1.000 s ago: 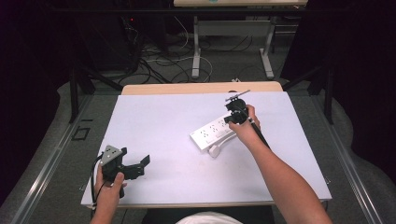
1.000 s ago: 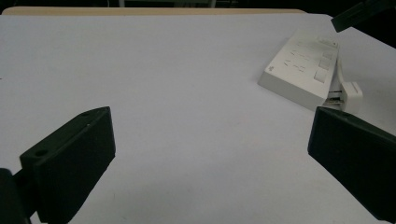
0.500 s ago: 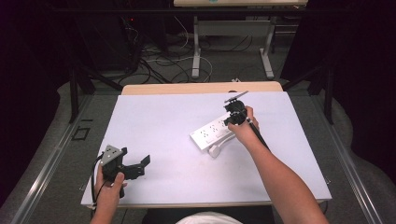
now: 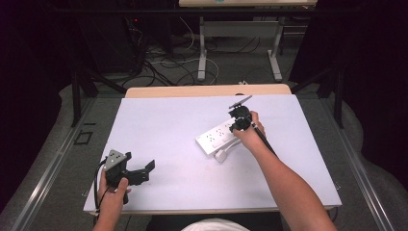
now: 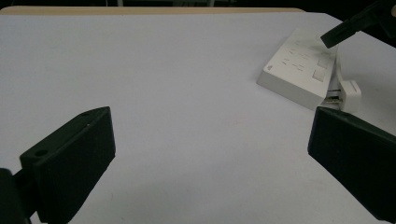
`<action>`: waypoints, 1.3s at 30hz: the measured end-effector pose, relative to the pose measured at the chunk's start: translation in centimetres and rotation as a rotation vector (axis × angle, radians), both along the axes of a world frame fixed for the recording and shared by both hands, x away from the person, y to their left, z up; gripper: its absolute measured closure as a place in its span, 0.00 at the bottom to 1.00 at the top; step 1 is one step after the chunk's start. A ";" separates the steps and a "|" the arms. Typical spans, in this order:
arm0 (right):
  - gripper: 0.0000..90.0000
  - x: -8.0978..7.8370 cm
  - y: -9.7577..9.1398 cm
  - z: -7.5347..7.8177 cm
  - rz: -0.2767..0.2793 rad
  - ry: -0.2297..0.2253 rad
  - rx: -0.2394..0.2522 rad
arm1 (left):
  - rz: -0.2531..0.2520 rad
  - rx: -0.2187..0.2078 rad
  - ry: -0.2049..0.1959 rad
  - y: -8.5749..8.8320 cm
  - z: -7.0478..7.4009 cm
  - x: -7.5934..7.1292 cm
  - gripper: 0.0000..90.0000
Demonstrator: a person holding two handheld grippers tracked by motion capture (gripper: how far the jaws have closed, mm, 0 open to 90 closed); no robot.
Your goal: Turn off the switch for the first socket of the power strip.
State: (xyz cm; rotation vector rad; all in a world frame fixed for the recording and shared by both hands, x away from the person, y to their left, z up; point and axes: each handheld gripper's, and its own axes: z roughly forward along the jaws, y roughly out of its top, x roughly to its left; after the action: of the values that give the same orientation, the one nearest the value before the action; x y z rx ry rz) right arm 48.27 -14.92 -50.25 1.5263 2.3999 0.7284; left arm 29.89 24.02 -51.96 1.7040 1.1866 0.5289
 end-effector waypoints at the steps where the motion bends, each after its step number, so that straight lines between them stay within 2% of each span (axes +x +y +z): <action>1: 1.00 0.0 0.0 0.0 0.000 0.000 0.000 | 0.000 -0.001 -0.001 0.0 0.0 0.0 0.01; 2: 1.00 0.0 0.0 -0.3 0.015 -0.023 -0.004 | 0.000 -0.002 0.000 -0.1 0.0 0.0 0.01; 7: 1.00 0.0 0.2 -0.4 0.023 -0.011 -0.019 | -0.001 -0.001 0.001 -0.1 0.0 0.0 0.01; 8: 1.00 0.0 0.2 -0.5 0.020 -0.023 -0.013 | -0.001 -0.001 0.001 -0.1 0.0 0.0 0.01; 10: 1.00 0.0 0.4 -0.6 0.020 -0.011 -0.011 | -0.001 -0.002 0.001 -0.1 0.0 0.0 0.01; 11: 1.00 0.1 0.3 -0.6 0.037 -0.016 -0.019 | -0.001 -0.004 0.001 -0.1 0.0 0.0 0.01; 15: 1.00 0.1 0.4 -0.6 0.019 0.003 -0.034 | -0.003 -0.006 0.002 -0.1 0.0 0.0 0.01; 21: 1.00 0.2 0.2 -0.7 0.030 -0.009 -0.033 | -0.003 -0.007 0.002 -0.1 0.0 0.0 0.01; 22: 1.00 0.2 0.1 -0.8 0.027 -0.024 -0.039 | -0.003 -0.007 0.002 -0.1 0.0 0.0 0.01; 23: 1.00 0.2 0.1 -0.8 0.029 -0.001 -0.041 | -0.003 -0.007 0.002 -0.1 0.0 0.0 0.01; 25: 1.00 0.2 0.2 -0.8 0.020 0.002 -0.039 | -0.003 -0.007 0.002 -0.1 0.0 0.0 0.01; 32: 1.00 0.2 0.2 -0.9 0.034 -0.005 -0.046 | -0.004 -0.007 0.002 -0.1 0.0 0.0 0.01; 39: 1.00 0.2 0.2 -0.9 0.025 0.000 -0.042 | -0.005 -0.007 0.003 -0.1 0.0 0.0 0.01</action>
State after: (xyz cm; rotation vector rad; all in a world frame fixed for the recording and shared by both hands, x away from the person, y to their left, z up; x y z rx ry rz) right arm 48.48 -14.76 -51.13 1.4829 2.4222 0.6790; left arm 29.87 23.90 -51.95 1.7024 1.1842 0.5192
